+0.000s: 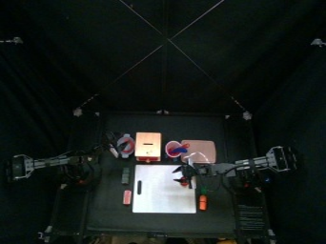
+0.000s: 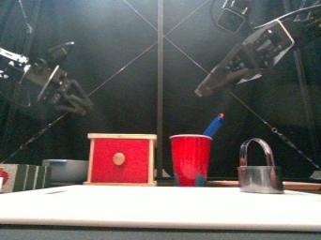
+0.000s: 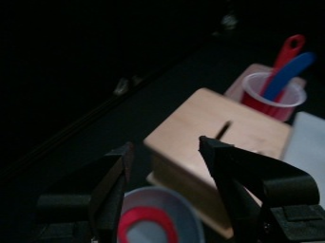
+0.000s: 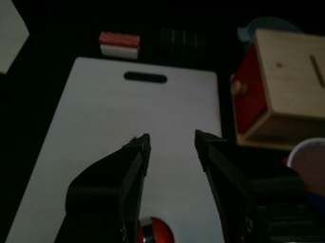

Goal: Get the cutter from the drawer then cut the dough then place the extra dough in the bowl
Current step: Place the extra dough in the bowl

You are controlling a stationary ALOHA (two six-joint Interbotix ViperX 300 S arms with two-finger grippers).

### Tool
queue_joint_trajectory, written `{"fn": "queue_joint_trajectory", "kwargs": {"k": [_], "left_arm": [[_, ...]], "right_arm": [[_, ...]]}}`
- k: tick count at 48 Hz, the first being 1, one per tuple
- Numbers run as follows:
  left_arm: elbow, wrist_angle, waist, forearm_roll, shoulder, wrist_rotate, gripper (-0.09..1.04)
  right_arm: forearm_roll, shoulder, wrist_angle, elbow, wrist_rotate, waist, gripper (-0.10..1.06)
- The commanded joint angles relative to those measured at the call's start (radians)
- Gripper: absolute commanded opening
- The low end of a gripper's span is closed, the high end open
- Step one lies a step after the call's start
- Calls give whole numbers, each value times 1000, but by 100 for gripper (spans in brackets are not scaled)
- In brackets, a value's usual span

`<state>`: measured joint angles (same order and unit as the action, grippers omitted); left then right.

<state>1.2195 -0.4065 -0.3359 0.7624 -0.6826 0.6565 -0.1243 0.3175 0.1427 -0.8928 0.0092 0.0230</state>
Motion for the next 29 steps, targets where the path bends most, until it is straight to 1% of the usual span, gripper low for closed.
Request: {"fn": "queue_joint_trajectory", "kwargs": {"k": [1,8,13,20,29], "left_arm": [[-48,-28,127,-49,-5,-9,92],[-46,-46,225,-115,-5,-8,90],[-41,-72,275,-179,-5,-9,88],[-37,-91,290,-230,-5,-9,87],[-29,-95,290,-299,-5,-8,87]], "right_arm": [[-17,9,112,43,3,-28,80],[-28,-2,311,57,3,-63,80],[-31,-25,396,54,3,-97,80],[-26,-63,426,60,6,-126,80],[-20,-91,425,63,15,-130,80]]}}
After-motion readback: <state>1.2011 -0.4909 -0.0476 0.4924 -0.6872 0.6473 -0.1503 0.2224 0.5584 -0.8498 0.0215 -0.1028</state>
